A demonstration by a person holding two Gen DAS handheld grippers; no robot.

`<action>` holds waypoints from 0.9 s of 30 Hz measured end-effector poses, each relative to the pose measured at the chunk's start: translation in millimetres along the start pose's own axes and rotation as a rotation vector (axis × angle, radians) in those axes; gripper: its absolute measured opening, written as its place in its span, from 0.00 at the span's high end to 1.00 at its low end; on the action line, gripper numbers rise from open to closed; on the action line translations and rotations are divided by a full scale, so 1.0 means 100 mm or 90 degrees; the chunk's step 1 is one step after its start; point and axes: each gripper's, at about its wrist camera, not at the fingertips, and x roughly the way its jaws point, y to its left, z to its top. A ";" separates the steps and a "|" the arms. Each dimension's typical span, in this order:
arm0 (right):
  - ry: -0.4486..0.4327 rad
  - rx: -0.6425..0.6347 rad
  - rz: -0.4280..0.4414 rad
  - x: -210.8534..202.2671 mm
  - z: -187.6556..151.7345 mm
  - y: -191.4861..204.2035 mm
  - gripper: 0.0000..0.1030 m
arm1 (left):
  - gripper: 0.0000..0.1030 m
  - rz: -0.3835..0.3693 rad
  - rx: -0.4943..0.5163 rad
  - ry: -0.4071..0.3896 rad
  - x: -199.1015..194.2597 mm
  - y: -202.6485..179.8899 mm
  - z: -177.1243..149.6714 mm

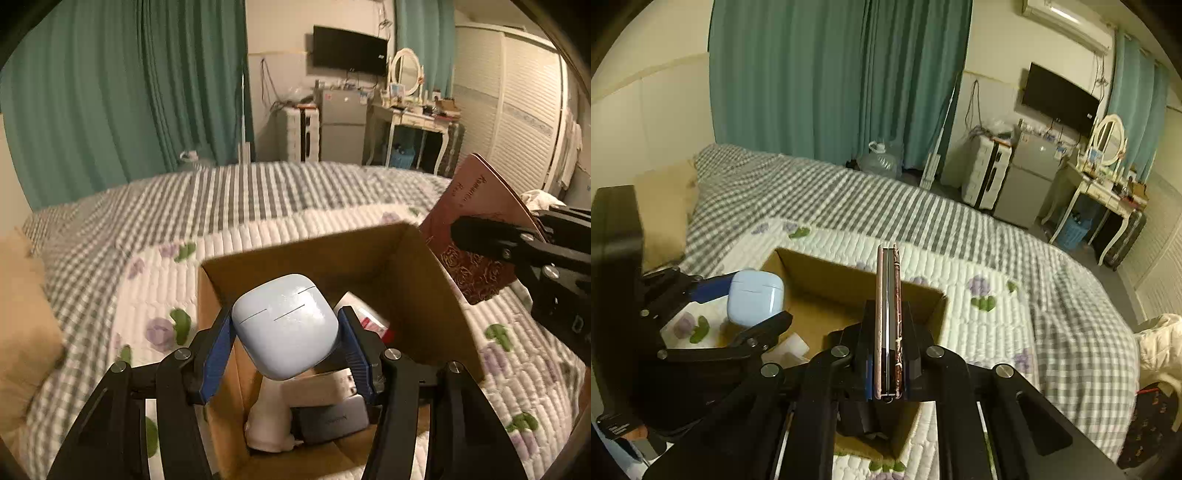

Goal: Organize rigid objects
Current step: 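Lower earbud case and pink card case into the cardboard box and release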

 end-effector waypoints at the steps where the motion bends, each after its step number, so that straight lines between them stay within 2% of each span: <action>1: 0.005 0.000 0.001 0.07 -0.04 -0.02 0.91 | 0.44 0.001 -0.001 0.003 0.04 0.00 -0.03; 4: 0.023 -0.001 0.005 0.27 -0.09 -0.03 0.91 | 0.41 0.006 0.005 0.017 0.21 0.00 -0.08; 5: 0.027 -0.003 0.005 0.30 -0.12 -0.05 0.91 | 0.35 0.008 0.009 0.022 0.25 -0.01 -0.09; 6: 0.027 -0.005 0.001 0.32 -0.13 -0.05 0.91 | 0.30 0.012 0.009 0.018 0.26 -0.01 -0.08; 9: 0.026 -0.009 -0.009 0.38 -0.12 -0.08 0.91 | 0.24 0.025 0.006 -0.011 0.22 0.00 -0.03; 19: 0.040 0.020 -0.033 0.66 -0.08 -0.18 0.91 | 0.23 0.035 -0.013 -0.038 0.11 0.15 0.03; 21: 0.038 0.058 -0.017 0.64 -0.07 -0.24 0.86 | 0.23 0.037 -0.015 -0.042 0.04 0.16 0.03; 23: 0.023 0.083 -0.005 0.50 -0.03 -0.29 0.65 | 0.23 0.040 -0.013 -0.050 -0.08 0.15 0.05; 27: -0.014 0.070 -0.022 0.07 0.08 -0.26 0.64 | 0.23 0.049 -0.009 -0.086 -0.45 0.14 0.12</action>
